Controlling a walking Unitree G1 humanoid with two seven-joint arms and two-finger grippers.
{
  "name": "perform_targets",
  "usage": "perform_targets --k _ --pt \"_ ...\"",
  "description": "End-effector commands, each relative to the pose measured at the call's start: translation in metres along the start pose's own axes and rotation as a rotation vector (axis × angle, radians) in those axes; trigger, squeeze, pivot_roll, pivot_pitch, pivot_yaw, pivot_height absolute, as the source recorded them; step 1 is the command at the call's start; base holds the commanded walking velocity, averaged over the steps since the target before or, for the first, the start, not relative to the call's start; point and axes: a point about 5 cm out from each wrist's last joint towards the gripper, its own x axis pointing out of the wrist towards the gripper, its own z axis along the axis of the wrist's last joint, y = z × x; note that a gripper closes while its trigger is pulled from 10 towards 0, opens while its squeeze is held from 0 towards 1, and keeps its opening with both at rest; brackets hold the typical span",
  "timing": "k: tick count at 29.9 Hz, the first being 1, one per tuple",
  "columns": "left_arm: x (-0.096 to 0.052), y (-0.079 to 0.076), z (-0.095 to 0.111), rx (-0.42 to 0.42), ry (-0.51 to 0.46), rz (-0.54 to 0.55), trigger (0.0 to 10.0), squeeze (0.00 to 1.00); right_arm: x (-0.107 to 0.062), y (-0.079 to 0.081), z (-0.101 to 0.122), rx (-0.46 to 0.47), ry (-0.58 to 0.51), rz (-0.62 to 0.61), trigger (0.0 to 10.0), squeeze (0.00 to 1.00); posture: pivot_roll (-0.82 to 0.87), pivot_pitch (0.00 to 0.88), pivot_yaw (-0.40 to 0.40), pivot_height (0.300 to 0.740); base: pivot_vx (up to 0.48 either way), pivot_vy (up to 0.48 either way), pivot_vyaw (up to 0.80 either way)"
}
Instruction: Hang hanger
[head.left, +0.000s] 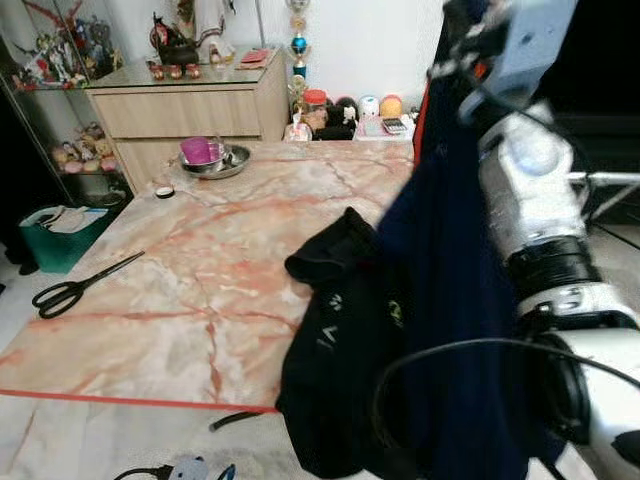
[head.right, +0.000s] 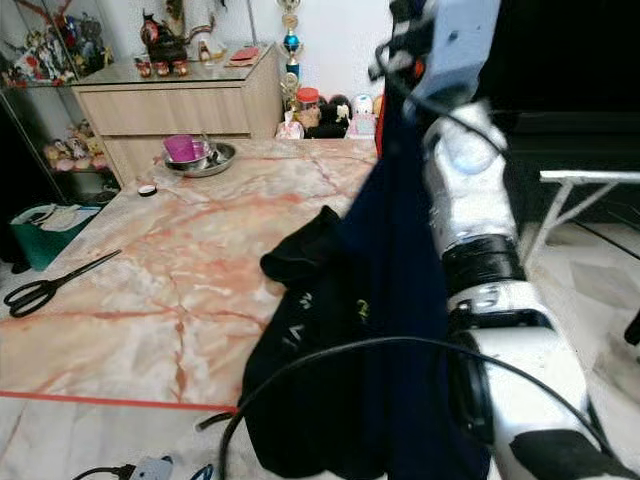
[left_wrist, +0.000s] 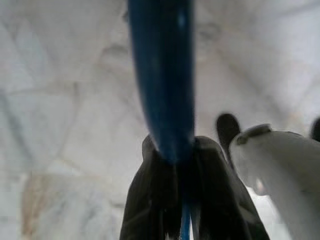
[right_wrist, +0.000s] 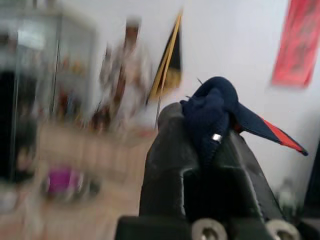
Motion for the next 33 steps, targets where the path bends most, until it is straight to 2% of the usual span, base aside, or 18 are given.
perform_targets --k 1,3,4,5,7,8,10,13,14,15,16,18,20,29,31,33 --pt "0.0 -0.004 -0.005 0.01 0.023 -0.014 10.0 0.0 -0.009 -0.014 -0.023 -0.032 0.118 -0.069 10.0 0.0 0.03 0.0 0.055 0.74 0.277 0.0 0.0" --pt "0.0 -0.007 -0.007 0.012 0.026 -0.029 10.0 0.0 -0.032 -0.015 -0.066 -0.012 0.266 -0.11 10.0 0.0 0.03 0.0 0.058 0.74 0.0 0.0 0.0" --pt "0.0 -0.007 -0.007 0.012 0.026 -0.029 10.0 0.0 -0.032 -0.015 -0.066 -0.012 0.266 -0.11 10.0 0.0 0.03 0.0 0.058 0.74 0.0 0.0 0.0" --pt "0.0 -0.008 -0.008 0.011 0.024 -0.033 10.0 0.0 -0.044 -0.015 -0.083 0.007 0.32 -0.135 10.0 0.0 0.03 0.0 0.062 0.74 0.0 0.0 0.0" --pt "-0.001 -0.009 -0.008 0.007 0.025 -0.034 10.0 0.0 -0.049 -0.015 -0.09 0.01 0.344 -0.139 10.0 0.0 0.03 0.0 0.063 0.74 0.0 0.0 0.0" --pt "-0.001 -0.01 -0.011 0.008 0.028 -0.04 10.0 0.0 -0.063 -0.016 -0.105 0.023 0.392 -0.164 10.0 0.0 0.03 0.015 0.064 0.74 0.0 0.0 0.0" --pt "-0.001 -0.012 -0.013 0.018 0.03 -0.048 10.0 0.0 -0.08 -0.016 -0.12 0.042 0.434 -0.191 10.0 0.0 0.02 0.025 0.066 0.74 0.0 0.0 0.0" --pt "-0.001 -0.015 -0.015 0.032 0.034 -0.062 10.0 0.0 -0.097 -0.016 -0.127 0.052 0.445 -0.222 10.0 0.0 0.02 0.036 0.067 0.74 0.0 0.0 0.0" --pt "-0.002 -0.016 -0.015 0.035 0.035 -0.065 10.0 0.0 -0.104 -0.017 -0.127 0.046 0.44 -0.236 10.0 0.64 0.02 0.039 0.066 0.74 0.0 0.0 0.0" --pt "-0.002 -0.016 -0.016 0.037 0.037 -0.066 10.0 0.0 -0.108 -0.018 -0.127 0.042 0.437 -0.245 10.0 0.64 0.02 0.039 0.066 0.74 0.0 0.0 0.0" --pt "-0.002 -0.017 -0.016 0.037 0.037 -0.067 10.0 0.0 -0.117 -0.02 -0.128 0.063 0.432 -0.277 10.0 1.0 0.02 0.043 0.063 0.74 0.0 0.0 0.0" --pt "-0.002 -0.017 -0.017 0.039 0.036 -0.066 10.0 0.0 -0.132 -0.023 -0.127 0.115 0.433 -0.339 10.0 1.0 0.02 0.049 0.064 0.74 0.0 0.0 0.0" --pt "-0.002 -0.017 -0.018 0.042 0.037 -0.066 10.0 0.0 -0.14 -0.02 -0.127 0.122 0.445 -0.336 10.0 1.0 0.01 0.052 0.064 0.74 0.0 0.0 0.0" --pt "-0.001 -0.017 -0.014 0.051 0.027 -0.064 10.0 0.0 -0.159 -0.005 -0.113 0.105 0.484 -0.287 10.0 1.0 0.03 0.051 0.046 0.74 0.0 0.0 0.0" --pt "-0.001 -0.017 -0.014 0.051 0.027 -0.064 10.0 0.0 -0.16 -0.005 -0.112 0.102 0.487 -0.285 10.0 1.0 0.03 0.051 0.046 0.74 0.0 0.0 0.0" --pt "-0.001 -0.017 -0.015 0.051 0.03 -0.065 10.0 0.0 -0.168 -0.009 -0.115 0.085 0.52 -0.287 10.0 1.0 0.03 0.05 0.046 0.74 0.0 0.0 0.0"
